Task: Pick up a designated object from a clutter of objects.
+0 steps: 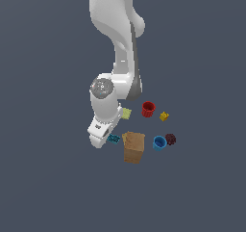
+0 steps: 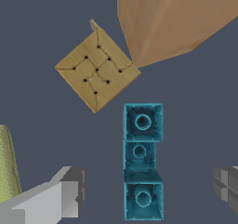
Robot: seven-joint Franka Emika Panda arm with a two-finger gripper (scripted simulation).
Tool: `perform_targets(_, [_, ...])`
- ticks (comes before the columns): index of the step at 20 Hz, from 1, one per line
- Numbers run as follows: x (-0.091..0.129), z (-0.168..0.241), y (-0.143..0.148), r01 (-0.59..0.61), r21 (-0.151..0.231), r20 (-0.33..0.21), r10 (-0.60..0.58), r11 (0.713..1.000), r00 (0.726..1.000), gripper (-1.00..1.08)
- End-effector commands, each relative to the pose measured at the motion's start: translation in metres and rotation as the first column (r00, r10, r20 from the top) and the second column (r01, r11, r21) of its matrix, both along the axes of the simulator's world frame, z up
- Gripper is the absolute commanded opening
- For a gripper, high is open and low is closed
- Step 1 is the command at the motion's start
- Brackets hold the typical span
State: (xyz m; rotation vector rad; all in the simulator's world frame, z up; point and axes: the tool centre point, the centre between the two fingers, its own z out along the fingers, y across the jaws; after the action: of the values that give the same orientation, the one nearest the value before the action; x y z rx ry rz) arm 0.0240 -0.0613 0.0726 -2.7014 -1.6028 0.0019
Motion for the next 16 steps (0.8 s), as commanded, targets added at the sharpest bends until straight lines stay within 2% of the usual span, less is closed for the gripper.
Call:
perform_targets(1, [0.0, 0.0, 0.0, 0.0, 0.0, 0.0, 0.0, 1.0, 1.0, 1.0])
perform_targets(16, [0.0, -0.05, 0.0, -0.005, 0.0, 0.001, 0.005, 1.0, 1.0, 1.0])
